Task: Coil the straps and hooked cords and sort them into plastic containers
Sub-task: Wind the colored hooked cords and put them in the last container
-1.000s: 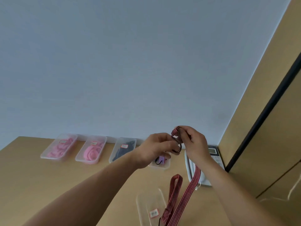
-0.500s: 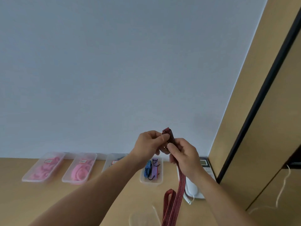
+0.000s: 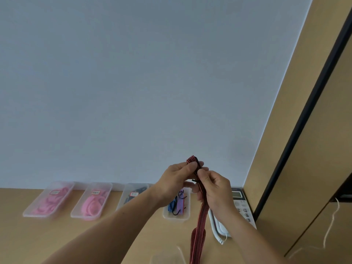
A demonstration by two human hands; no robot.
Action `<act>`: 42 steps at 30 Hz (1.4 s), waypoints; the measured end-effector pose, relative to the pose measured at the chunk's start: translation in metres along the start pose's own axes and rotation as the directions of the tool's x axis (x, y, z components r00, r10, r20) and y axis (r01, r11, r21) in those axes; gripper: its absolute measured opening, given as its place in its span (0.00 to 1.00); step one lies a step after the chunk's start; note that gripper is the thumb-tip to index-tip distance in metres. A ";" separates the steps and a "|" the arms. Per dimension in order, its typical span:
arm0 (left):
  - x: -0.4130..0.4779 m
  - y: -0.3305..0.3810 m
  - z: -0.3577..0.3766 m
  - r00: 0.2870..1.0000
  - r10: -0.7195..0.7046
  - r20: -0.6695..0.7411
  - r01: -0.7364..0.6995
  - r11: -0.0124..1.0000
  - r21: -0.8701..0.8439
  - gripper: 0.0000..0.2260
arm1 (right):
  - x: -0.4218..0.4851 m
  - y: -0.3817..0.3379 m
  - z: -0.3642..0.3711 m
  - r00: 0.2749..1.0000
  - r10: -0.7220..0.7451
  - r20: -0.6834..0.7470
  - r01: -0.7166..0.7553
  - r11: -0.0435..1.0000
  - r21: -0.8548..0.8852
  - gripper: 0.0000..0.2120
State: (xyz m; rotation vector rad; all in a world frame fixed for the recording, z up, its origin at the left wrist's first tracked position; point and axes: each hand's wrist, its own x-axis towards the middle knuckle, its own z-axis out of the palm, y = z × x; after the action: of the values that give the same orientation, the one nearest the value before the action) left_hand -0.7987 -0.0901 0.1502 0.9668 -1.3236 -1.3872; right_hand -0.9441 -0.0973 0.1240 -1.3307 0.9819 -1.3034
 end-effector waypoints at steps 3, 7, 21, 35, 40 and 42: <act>0.001 0.001 0.003 0.999 0.024 -0.023 -0.025 0.999 -0.045 0.14 | -0.001 -0.001 0.002 0.999 -0.017 0.032 0.017 1.000 -0.003 0.21; 0.004 0.004 0.002 0.998 0.019 -0.055 -0.026 0.992 -0.122 0.13 | -0.003 -0.003 -0.002 0.987 -0.051 0.155 0.053 0.999 -0.008 0.12; 0.003 0.007 0.000 1.000 0.009 -0.014 -0.008 0.999 0.037 0.08 | -0.002 -0.002 -0.007 0.999 0.041 0.019 -0.039 0.995 -0.095 0.14; 0.007 0.009 -0.006 0.981 0.154 -0.119 -0.097 0.917 0.388 0.06 | -0.001 -0.015 -0.004 0.989 0.149 0.022 -0.142 0.973 -0.184 0.17; 0.004 0.007 -0.009 0.966 0.257 0.005 -0.181 0.668 0.722 0.08 | -0.001 -0.019 -0.005 0.975 0.219 0.038 -0.210 0.965 -0.159 0.19; 0.003 0.004 -0.011 0.951 0.294 0.097 -0.238 0.495 0.836 0.10 | -0.001 -0.022 -0.005 0.966 0.252 0.051 -0.244 0.962 -0.119 0.22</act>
State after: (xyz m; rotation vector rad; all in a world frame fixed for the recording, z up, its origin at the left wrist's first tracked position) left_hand -0.7887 -0.0951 0.1537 1.3186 -2.0624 -0.3837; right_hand -0.9507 -0.0930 0.1451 -1.2795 1.1496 -1.0210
